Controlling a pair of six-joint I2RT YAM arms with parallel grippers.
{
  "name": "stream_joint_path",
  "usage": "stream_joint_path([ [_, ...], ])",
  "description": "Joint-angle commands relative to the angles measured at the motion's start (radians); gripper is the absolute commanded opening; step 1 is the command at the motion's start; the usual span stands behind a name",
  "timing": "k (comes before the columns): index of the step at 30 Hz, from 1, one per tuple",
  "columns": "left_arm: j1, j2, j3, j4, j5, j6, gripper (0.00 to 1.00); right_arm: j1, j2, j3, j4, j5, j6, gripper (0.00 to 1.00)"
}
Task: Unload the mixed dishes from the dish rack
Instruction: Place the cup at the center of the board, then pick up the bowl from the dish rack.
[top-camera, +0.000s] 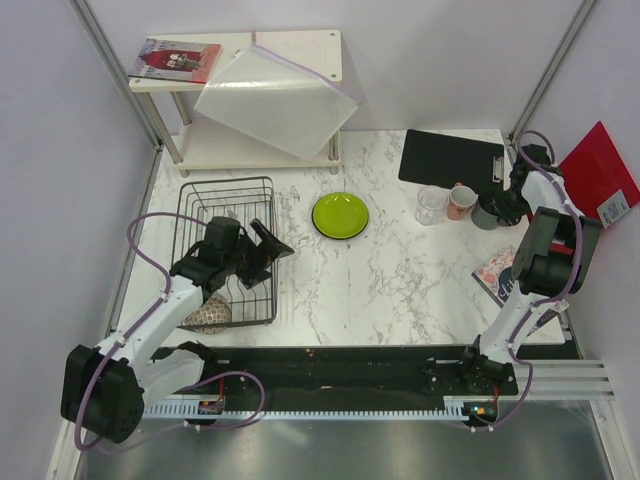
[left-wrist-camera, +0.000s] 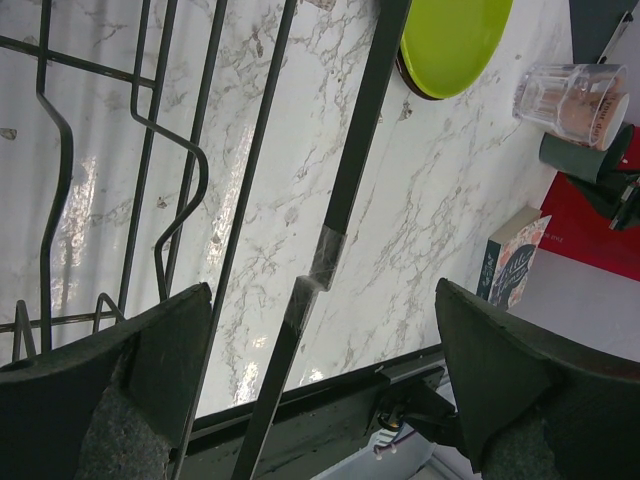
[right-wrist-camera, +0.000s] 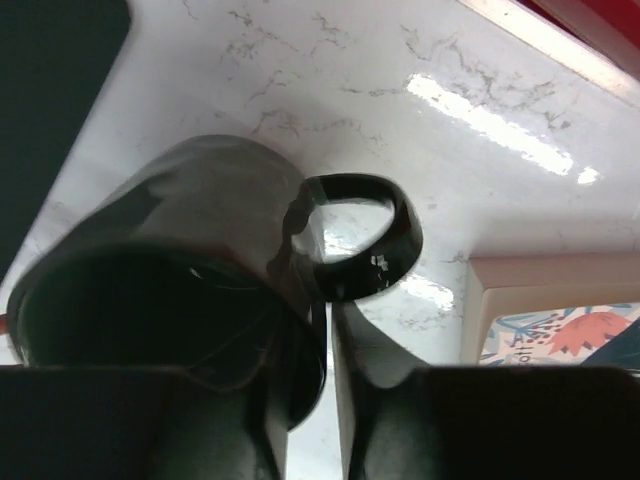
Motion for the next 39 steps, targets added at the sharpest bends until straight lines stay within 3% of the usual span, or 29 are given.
stream_joint_path([
  [1, 0.000, 0.006, 0.002, -0.014, -0.010, 0.042, 0.99, -0.005, -0.008, 0.011, 0.046, -0.030, -0.008, 0.34],
  [5, 0.000, 0.009, 0.007, -0.014, -0.011, 0.042, 0.99, -0.005, -0.048, 0.010, 0.051, -0.052, -0.012, 0.55],
  [8, 0.000, 0.011, 0.012, -0.014, -0.005, 0.042, 0.99, -0.005, -0.080, 0.005, 0.039, -0.047, -0.014, 0.61],
  [17, 0.000, -0.005, 0.024, -0.026, -0.014, 0.053, 0.99, 0.014, -0.307, -0.116, 0.039, -0.105, 0.025, 0.70],
  [23, 0.000, -0.031, 0.058, -0.069, -0.037, 0.113, 0.99, 0.070, -0.548, -0.266, 0.078, -0.197, 0.052, 0.71],
  [29, 0.000, -0.083, 0.130, -0.156, -0.153, 0.203, 0.99, 0.395, -1.038, -0.620, 0.431, -0.262, 0.200, 0.71],
  [35, 0.003, -0.081, 0.237, -0.271, -0.321, 0.347, 0.99, 0.672, -1.120, -0.670, 0.476, -0.251, 0.085, 0.75],
  [39, 0.003, -0.087, 0.295, -0.360, -0.407, 0.389, 0.99, 0.958, -1.128, -0.666, 0.533, -0.149, -0.068, 0.74],
])
